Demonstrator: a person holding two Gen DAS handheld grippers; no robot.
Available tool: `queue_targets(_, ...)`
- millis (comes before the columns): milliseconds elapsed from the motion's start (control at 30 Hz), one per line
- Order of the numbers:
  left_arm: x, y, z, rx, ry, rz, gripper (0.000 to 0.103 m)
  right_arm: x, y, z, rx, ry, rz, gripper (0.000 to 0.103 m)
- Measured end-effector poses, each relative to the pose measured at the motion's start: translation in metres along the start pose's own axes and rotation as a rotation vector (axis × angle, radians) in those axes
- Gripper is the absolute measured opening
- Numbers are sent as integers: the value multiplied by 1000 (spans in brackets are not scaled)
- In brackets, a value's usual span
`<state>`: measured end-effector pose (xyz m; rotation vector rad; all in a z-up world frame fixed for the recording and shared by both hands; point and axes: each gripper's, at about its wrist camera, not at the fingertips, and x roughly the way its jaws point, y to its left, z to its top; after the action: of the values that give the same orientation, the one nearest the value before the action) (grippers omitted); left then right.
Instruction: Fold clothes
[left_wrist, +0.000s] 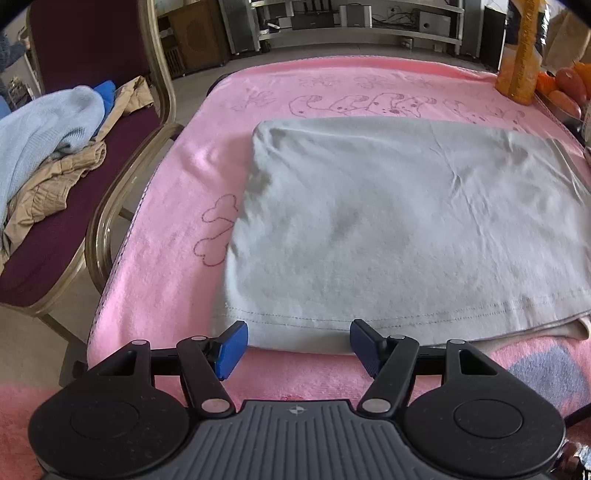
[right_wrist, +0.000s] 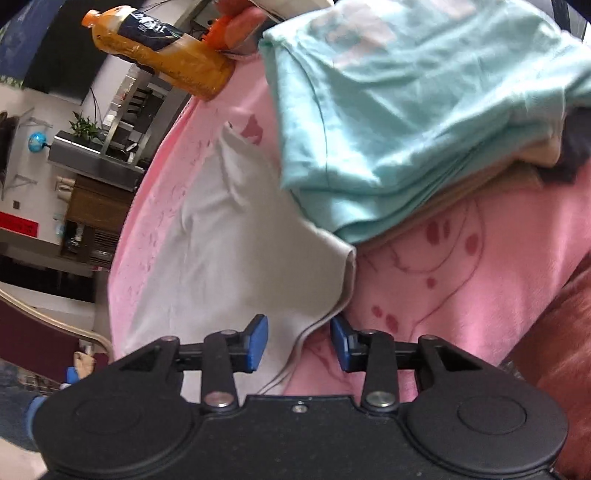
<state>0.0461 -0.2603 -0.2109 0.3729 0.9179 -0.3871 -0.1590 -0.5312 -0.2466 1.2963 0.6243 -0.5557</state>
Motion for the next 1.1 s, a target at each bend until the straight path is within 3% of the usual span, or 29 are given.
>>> queue_targets(67,0,0,0,0,0,2,66,13,-8,1,108,47,103,39)
queue_targets(333,1,4,1,-20,10,2,66,32,-16,-1,248,102,296,43)
queue_targets(533,1,4,1,-20,8,1,66,46,-3,-3,160,82,253,41)
queue_targets(633,2,4,0,-15,12,2,66,42,2,-5,125,3,215,41)
queue_targets(833,5,7,1,-24,22,-1,70,30,-14,0,247,-210,146,25)
queue_targets(933,4,6,0,-22,21,1,70,37,-14,4,240,-226,145,23)
queue_targets(1000,4,6,0,-17,19,3,70,37,-13,4,225,-225,123,9)
queue_targets(1100,-2,8,-1,-15,-3,12,66,33,-12,4,202,-224,93,4)
